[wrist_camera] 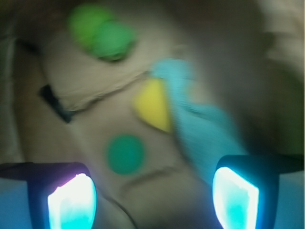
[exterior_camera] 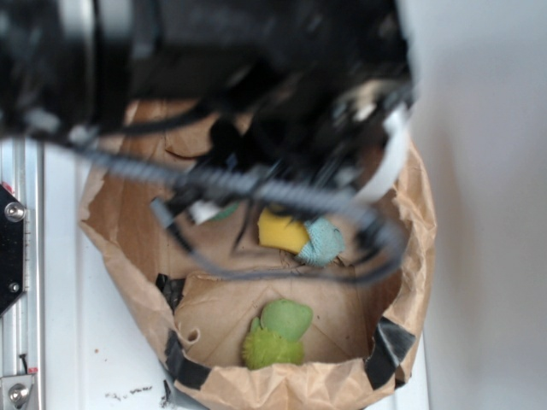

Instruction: Grab the green animal.

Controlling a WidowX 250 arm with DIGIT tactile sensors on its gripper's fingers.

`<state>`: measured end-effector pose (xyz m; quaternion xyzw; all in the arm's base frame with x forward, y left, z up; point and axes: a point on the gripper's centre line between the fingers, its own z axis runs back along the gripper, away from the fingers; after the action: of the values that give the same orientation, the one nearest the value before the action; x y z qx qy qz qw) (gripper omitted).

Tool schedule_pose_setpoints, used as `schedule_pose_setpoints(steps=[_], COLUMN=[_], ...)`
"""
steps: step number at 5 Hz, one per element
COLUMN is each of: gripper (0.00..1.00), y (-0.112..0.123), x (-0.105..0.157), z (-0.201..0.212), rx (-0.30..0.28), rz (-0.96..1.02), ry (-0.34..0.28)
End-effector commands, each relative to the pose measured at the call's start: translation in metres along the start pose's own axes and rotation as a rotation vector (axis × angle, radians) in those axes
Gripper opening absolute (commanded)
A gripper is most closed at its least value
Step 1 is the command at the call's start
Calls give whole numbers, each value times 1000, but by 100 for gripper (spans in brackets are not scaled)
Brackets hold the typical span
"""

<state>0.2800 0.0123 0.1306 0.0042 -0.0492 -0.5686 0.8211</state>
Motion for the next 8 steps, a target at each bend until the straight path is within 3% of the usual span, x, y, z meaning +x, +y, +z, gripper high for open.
schedule_pose_setpoints(steps=[1,3,4,6,8], gripper=[100,100,100,100,100], y=[-33,-7,3,-9,-10], x=[43,75,87,97,97], z=[2,-33,-56,-57,-57], rx=[106,98,55,-34,-77], rz=[-244,-299,-352,-487,-581], ry=[-66,-55,-84,-192,-221])
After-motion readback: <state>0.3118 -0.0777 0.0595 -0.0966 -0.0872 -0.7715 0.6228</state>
